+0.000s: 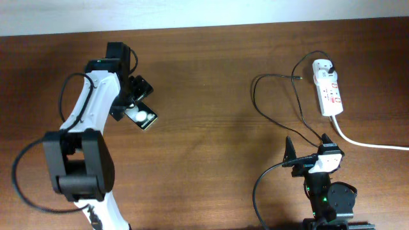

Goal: Plug charger to phone and switch on socket
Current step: 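Grasp the black phone with the left gripper and lift it up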

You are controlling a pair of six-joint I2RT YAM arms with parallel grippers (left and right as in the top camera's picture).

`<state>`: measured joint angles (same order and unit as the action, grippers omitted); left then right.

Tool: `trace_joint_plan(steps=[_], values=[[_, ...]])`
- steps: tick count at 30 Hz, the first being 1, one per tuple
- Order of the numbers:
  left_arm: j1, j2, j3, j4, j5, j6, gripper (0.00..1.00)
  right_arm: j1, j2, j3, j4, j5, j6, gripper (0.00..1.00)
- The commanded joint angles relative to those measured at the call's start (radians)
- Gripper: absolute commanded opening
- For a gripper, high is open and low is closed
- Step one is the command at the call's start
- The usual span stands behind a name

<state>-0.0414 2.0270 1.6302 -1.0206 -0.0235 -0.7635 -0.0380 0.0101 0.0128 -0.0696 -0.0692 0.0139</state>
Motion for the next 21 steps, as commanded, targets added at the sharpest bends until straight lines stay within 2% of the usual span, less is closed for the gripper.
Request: trace_joint_plan(steps=[1, 7, 11, 21], values=[[0.052, 0.085, 0.016, 0.014, 0.01, -0.029, 0.99, 0.005, -0.006, -0.007, -0.002, 0.001, -0.006, 0.99], [0.068, 0.166, 0.01, 0.104, 0.096, 0.01, 0.99, 0.005, -0.006, -0.007, -0.002, 0.001, -0.006, 0.99], [0.068, 0.193, 0.01, 0.143, 0.084, 0.009, 0.99, 0.005, -0.006, -0.007, -0.002, 0.001, -0.006, 0.99], [0.059, 0.268, 0.007, 0.095, 0.052, 0.011, 0.99, 0.005, -0.006, -0.007, -0.002, 0.001, -0.006, 0.99]])
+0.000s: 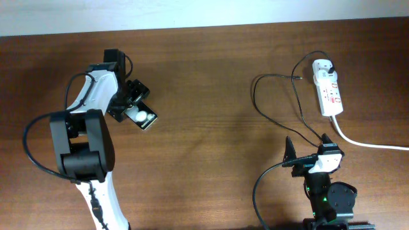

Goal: Plug charger to phone and switch on socket
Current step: 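Grasp the black phone with the left gripper and lift it up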

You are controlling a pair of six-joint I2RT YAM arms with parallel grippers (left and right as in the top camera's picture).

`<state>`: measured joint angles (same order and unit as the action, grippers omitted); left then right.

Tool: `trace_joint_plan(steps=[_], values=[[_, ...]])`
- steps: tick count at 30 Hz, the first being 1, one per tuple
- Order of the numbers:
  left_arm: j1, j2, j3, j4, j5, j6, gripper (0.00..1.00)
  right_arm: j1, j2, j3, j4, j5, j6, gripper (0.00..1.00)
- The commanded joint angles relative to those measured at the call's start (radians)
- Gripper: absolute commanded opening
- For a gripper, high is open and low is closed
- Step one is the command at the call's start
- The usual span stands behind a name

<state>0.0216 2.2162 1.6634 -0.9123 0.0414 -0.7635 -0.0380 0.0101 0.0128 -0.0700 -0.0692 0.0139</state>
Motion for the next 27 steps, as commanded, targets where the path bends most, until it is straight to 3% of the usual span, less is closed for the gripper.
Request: trace_joint_plan(steps=[1, 10, 15, 21, 27], values=[[-0.011, 0.085, -0.026, -0.014, -0.013, 0.045, 1.0, 0.005, -0.006, -0.007, -0.001, 0.001, -0.006, 0.98], [-0.026, 0.132, -0.026, -0.044, 0.042, 0.05, 0.74, 0.005, -0.006, -0.007, -0.001, 0.001, -0.006, 0.99], [-0.026, 0.131, 0.014, -0.065, 0.175, 0.133, 0.71, 0.005, -0.006, -0.007, -0.001, 0.001, -0.006, 0.99], [-0.025, 0.131, 0.182, -0.296, 0.18, 0.277, 0.67, 0.005, -0.006, -0.007, -0.001, 0.001, -0.006, 0.99], [-0.026, 0.13, 0.282, -0.383, 0.176, 0.31, 0.66, 0.005, -0.006, -0.007, -0.001, 0.001, -0.006, 0.99]])
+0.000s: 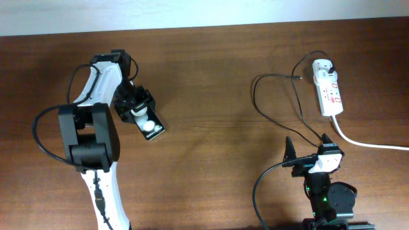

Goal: Plug charger to phone and switch on socket
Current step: 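Grasp the black phone with the left gripper and lift it up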

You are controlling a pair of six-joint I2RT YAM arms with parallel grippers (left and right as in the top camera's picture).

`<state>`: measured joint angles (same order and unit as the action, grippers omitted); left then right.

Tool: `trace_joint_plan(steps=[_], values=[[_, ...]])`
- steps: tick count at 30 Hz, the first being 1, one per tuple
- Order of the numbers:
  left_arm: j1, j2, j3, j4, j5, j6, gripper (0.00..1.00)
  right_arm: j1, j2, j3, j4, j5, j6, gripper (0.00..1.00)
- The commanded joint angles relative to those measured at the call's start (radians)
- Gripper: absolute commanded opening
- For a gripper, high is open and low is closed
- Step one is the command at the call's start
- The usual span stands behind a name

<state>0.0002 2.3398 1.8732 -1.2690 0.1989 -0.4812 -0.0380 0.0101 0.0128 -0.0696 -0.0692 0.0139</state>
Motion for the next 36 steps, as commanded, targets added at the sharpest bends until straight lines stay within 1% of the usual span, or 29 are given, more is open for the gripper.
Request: trace_joint_plan(steps=[1, 3, 6, 7, 8, 9, 12, 13, 14, 15, 17, 19, 21, 23, 26, 29, 31, 34, 36], values=[[-0.005, 0.007, 0.111, -0.057, 0.019, 0.027, 0.65, 0.005, -0.006, -0.007, -0.002, 0.001, -0.006, 0.99], [-0.005, 0.007, 0.212, -0.159, 0.019, 0.04, 0.65, 0.005, -0.006, -0.007, -0.002, 0.001, -0.006, 0.99], [-0.017, 0.007, 0.29, -0.298, 0.025, 0.072, 0.65, 0.005, -0.006, -0.007, -0.002, 0.001, -0.006, 0.99], [-0.02, 0.007, 0.29, -0.324, 0.032, 0.078, 0.64, 0.005, -0.006, -0.007, -0.002, 0.001, -0.006, 0.99], [-0.03, 0.007, 0.29, -0.354, 0.066, 0.11, 0.64, 0.005, -0.006, -0.007, -0.002, 0.001, -0.006, 0.99], [-0.043, 0.007, 0.29, -0.376, 0.097, 0.117, 0.63, 0.005, -0.006, -0.007, -0.002, 0.001, -0.006, 0.99], [-0.087, 0.007, 0.289, -0.42, 0.106, 0.118, 0.61, 0.005, -0.006, -0.007, -0.002, 0.001, -0.006, 0.99], [-0.099, 0.007, 0.289, -0.42, 0.133, 0.137, 0.61, 0.005, -0.006, -0.007, -0.002, 0.001, -0.006, 0.99], [-0.117, 0.007, 0.289, -0.42, 0.208, 0.14, 0.61, 0.005, -0.006, -0.007, -0.002, 0.001, -0.006, 0.99], [-0.126, 0.007, 0.289, -0.42, 0.237, 0.142, 0.6, 0.005, -0.007, -0.007, -0.002, 0.001, -0.006, 0.99], [-0.138, 0.007, 0.289, -0.42, 0.36, 0.204, 0.6, 0.005, -0.006, -0.007, -0.002, 0.001, -0.006, 0.99], [-0.138, 0.006, 0.289, -0.42, 0.378, 0.216, 0.59, 0.005, -0.006, -0.007, -0.002, 0.001, -0.006, 0.99], [-0.138, -0.002, 0.289, -0.42, 0.452, 0.265, 0.58, 0.005, -0.006, -0.007, -0.002, 0.001, -0.006, 0.99], [-0.138, -0.032, 0.289, -0.42, 0.452, 0.274, 0.57, 0.005, -0.006, -0.007, -0.002, 0.001, -0.006, 0.99], [-0.16, -0.144, 0.288, -0.42, 0.452, 0.275, 0.57, 0.005, -0.006, -0.007, -0.002, 0.001, -0.006, 0.99], [-0.206, -0.264, 0.287, -0.42, 0.449, 0.296, 0.58, 0.005, -0.006, -0.007, -0.002, 0.001, -0.006, 0.99], [-0.253, -0.339, 0.287, -0.42, 0.425, 0.296, 0.57, 0.005, -0.006, -0.007, -0.002, 0.001, -0.006, 0.99], [-0.313, -0.358, 0.282, -0.412, 0.403, 0.266, 0.57, 0.005, -0.006, -0.007, -0.002, 0.001, -0.006, 0.99], [-0.316, -0.358, 0.271, -0.379, 0.403, 0.257, 0.57, 0.005, -0.006, -0.007, 0.01, -0.006, -0.006, 0.99]])
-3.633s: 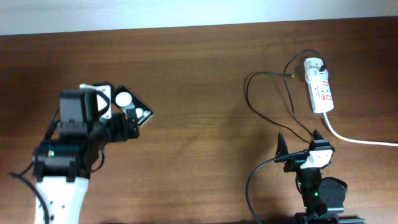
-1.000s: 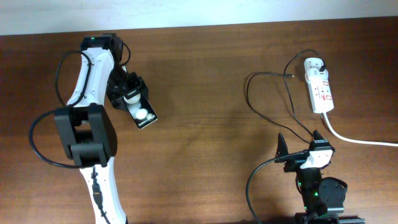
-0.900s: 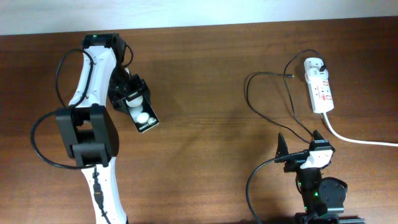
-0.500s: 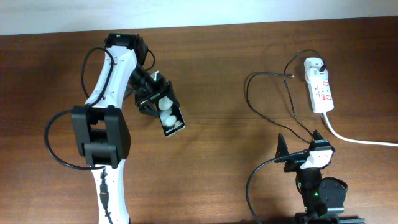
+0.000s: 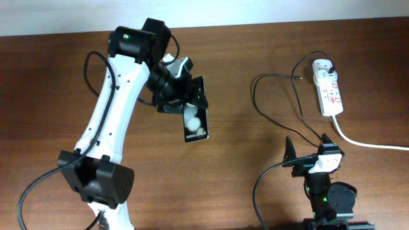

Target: Plug charger to phone and switch on socket

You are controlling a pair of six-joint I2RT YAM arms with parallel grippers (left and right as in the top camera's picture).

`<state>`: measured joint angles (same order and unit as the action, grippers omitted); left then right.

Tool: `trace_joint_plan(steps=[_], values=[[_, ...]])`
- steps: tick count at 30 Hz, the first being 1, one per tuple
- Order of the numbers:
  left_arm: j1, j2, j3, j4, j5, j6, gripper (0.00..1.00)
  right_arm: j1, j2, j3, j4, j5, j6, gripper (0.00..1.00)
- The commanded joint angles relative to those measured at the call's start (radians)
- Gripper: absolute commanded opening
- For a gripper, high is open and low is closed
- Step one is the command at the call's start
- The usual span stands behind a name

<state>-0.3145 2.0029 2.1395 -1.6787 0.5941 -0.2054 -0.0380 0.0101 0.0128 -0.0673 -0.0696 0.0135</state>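
Observation:
My left gripper [image 5: 190, 102] is shut on the upper end of the black phone [image 5: 195, 123], which hangs over the table's middle left and points toward the near edge. The white socket strip [image 5: 328, 88] lies at the far right with a plug in its far end. From it the black charger cable [image 5: 268, 114] loops across the wood toward the right arm. My right gripper [image 5: 308, 148] stands near the front right edge, open with nothing between its fingers, close to the cable's near stretch.
The strip's white mains cord [image 5: 367, 144] runs off the right edge. The brown wooden table [image 5: 243, 172] ends at a pale wall along the far side. The left arm's white links span the left half of the table.
The left arm has swung right and the phone with it, from the left part of the table to near the middle. The phone now points toward the near edge. The right arm has not moved.
At first the left gripper was at the phone at the far left of the table. Over the two following moments the phone shifted slightly and turned in its grip. Now it is held near the middle. The right gripper, cable and strip stayed put throughout.

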Motion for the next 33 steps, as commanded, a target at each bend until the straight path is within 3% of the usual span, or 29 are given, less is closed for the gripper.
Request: trace_joint_plan(steps=[1, 4, 6, 8, 9, 11, 13, 15, 19, 22, 24, 26, 29, 31, 33], values=[[0.002, -0.021, 0.004, 0.069, 0.008, -0.058, 0.58, 0.005, -0.006, -0.007, -0.003, -0.035, 0.002, 0.99], [0.023, -0.021, 0.004, 0.176, 0.008, -0.15, 0.57, 0.005, 0.005, -0.007, 0.005, -0.134, 0.509, 0.99], [0.029, -0.019, 0.004, 0.193, 0.008, -0.15, 0.57, 0.005, 0.016, -0.007, 0.019, -0.36, 0.576, 0.99], [0.029, 0.002, 0.004, 0.198, 0.008, -0.15, 0.57, 0.005, 0.016, -0.007, 0.011, -0.775, 0.576, 0.99], [0.029, 0.029, 0.004, 0.198, 0.008, -0.15, 0.55, 0.005, 0.016, -0.007, 0.011, -0.849, 0.576, 0.99], [0.029, 0.077, 0.004, 0.198, 0.008, -0.15, 0.54, 0.005, 0.016, -0.007, 0.011, -0.888, 0.576, 0.99], [0.029, 0.161, 0.004, 0.183, 0.02, -0.15, 0.54, 0.005, 0.016, -0.007, -0.004, -0.786, 0.575, 0.99], [0.029, 0.225, 0.004, 0.159, 0.114, -0.149, 0.53, 0.005, 0.017, -0.007, -0.007, -0.787, 0.577, 0.99], [0.029, 0.241, 0.004, 0.112, 0.177, -0.149, 0.52, 0.005, 0.154, 0.002, -0.005, -0.798, 0.887, 0.99], [0.029, 0.241, 0.004, 0.106, 0.275, -0.15, 0.52, 0.005, 0.261, 0.014, 0.075, -0.923, 1.14, 0.99], [0.028, 0.241, 0.004, 0.106, 0.275, -0.16, 0.52, 0.005, 0.261, 0.014, 0.089, -0.813, 1.134, 0.99], [0.028, 0.241, 0.004, 0.119, 0.274, -0.2, 0.52, 0.005, 0.261, 0.018, 0.23, -0.739, 0.94, 0.99], [0.028, 0.241, 0.004, 0.145, 0.274, -0.294, 0.51, 0.005, 0.335, 0.098, 0.227, -0.62, 0.833, 0.99], [0.027, 0.241, 0.004, 0.187, 0.274, -0.388, 0.51, 0.017, 0.511, 0.216, 0.201, -0.61, 0.744, 0.99], [0.024, 0.241, 0.004, 0.2, 0.274, -0.394, 0.52, 0.126, 0.72, 0.356, 0.176, -0.605, 0.741, 0.99]])
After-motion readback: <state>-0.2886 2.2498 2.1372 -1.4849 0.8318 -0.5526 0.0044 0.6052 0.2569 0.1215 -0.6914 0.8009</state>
